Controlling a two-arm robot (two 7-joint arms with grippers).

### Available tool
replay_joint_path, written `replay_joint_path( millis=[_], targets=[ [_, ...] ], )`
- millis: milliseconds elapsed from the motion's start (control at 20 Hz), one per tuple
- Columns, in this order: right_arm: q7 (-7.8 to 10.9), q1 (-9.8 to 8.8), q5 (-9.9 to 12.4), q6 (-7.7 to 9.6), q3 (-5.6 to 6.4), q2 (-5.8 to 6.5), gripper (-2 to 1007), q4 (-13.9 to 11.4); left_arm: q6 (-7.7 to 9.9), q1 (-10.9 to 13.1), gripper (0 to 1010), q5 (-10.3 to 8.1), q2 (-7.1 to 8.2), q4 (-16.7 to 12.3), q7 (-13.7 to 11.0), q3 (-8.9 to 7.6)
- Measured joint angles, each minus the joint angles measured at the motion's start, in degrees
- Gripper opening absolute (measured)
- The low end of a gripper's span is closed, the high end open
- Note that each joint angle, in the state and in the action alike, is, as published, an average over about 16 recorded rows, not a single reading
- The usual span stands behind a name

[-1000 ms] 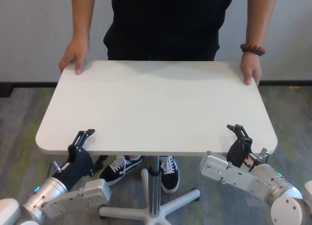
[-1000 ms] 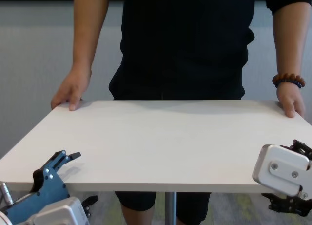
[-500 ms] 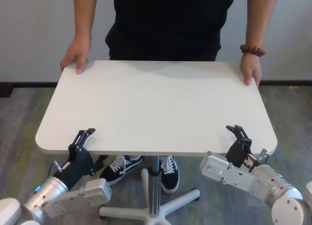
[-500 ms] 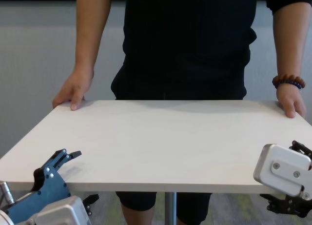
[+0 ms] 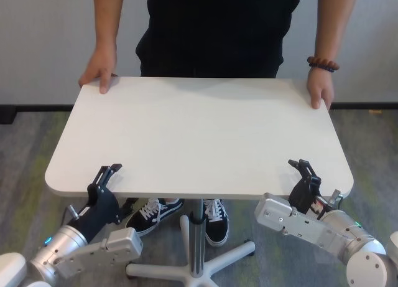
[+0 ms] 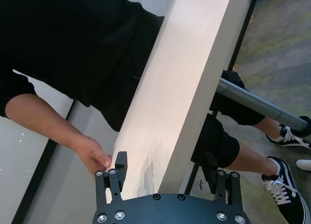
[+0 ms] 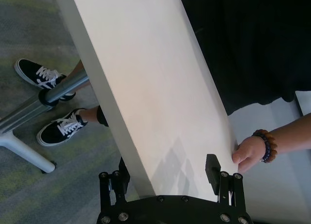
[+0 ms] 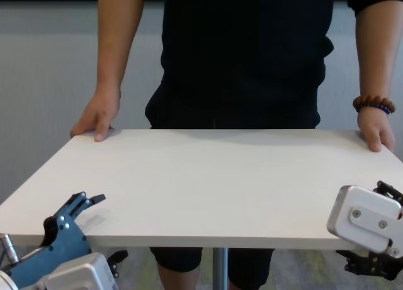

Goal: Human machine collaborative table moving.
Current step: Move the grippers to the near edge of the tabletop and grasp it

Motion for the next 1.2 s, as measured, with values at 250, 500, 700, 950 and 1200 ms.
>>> replay_joint_path(
  millis=[250, 500, 700, 950, 1200],
  targets=[
    [-0.07, 0.05, -0.06, 0.11, -0.1, 0.04, 1005, 0.0, -0.01, 0.01, 1000, -0.01, 0.01, -0.02, 0.0, -0.01],
    [-0.12, 0.09, -0.11, 0.19, -0.16, 0.07, 1004, 0.0, -0.02, 0.02, 1000, -0.03, 0.02, -0.04, -0.01, -0.02],
    [-0.14, 0.11, -0.13, 0.23, -0.19, 0.09, 1004, 0.0, -0.02, 0.03, 1000, -0.04, 0.03, -0.05, -0.01, -0.04],
    [-0.17, 0.12, -0.15, 0.26, -0.22, 0.11, 1001, 0.0, -0.03, 0.03, 998, -0.06, 0.03, -0.06, -0.01, -0.05],
    [-0.18, 0.14, -0.18, 0.29, -0.25, 0.13, 992, 0.0, -0.03, 0.03, 970, -0.07, 0.03, -0.06, -0.01, -0.06]
  ],
)
